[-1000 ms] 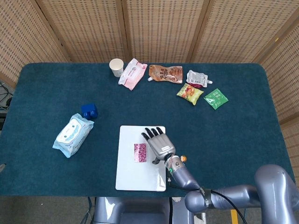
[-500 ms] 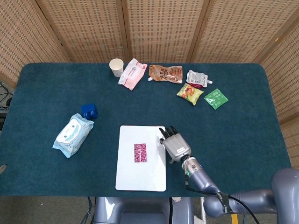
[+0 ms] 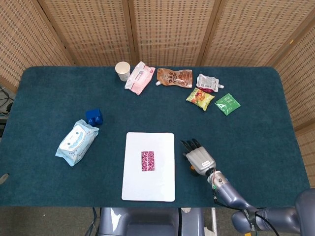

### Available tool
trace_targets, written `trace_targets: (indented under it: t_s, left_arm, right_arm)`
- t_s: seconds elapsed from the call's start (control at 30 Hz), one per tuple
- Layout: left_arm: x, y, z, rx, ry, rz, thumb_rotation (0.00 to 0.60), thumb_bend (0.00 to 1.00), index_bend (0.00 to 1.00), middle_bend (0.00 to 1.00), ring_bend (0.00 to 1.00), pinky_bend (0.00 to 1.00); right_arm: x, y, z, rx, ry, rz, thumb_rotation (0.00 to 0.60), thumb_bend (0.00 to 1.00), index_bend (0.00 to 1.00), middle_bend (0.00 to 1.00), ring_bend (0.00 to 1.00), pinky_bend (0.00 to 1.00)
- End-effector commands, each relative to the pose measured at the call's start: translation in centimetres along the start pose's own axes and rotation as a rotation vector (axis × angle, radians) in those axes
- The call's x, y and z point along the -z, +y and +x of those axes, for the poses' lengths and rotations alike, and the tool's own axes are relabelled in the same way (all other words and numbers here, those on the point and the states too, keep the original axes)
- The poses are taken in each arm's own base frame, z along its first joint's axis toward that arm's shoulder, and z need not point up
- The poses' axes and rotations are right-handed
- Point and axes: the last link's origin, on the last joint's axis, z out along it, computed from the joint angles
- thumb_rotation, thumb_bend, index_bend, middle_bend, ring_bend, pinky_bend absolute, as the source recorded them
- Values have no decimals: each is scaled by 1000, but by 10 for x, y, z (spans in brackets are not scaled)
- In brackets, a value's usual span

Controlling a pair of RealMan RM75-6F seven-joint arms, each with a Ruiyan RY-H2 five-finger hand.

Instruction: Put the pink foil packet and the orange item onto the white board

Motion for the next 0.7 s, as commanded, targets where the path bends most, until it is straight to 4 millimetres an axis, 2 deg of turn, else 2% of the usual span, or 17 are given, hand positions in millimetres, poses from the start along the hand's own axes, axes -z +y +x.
trace_targets:
  t_s: [0.03,0.37,0.53,0.7]
  left_arm:
    - [0,0,0,0,0,0,586,0,0,0,0,0]
    - [0,0,0,3,0,-1,588,0,0,0,0,0]
    - [0,1,0,1,-2,-3,588,0,0,0,0,0]
    - [1,1,-1,-1,-2,-2,586,0,0,0,0,0]
  right_arm:
    - [3,2,-4,-6,-6,2,600,260,385,0,0,0]
    - [9,15,-10,-28,-7,-11,600,260,385,0,0,0]
    - [8,18,-11,-35,-13,-15,600,325,393,0,0,0]
    - [6,18,-12,-37,-18,-15,600,337,398,0,0,0]
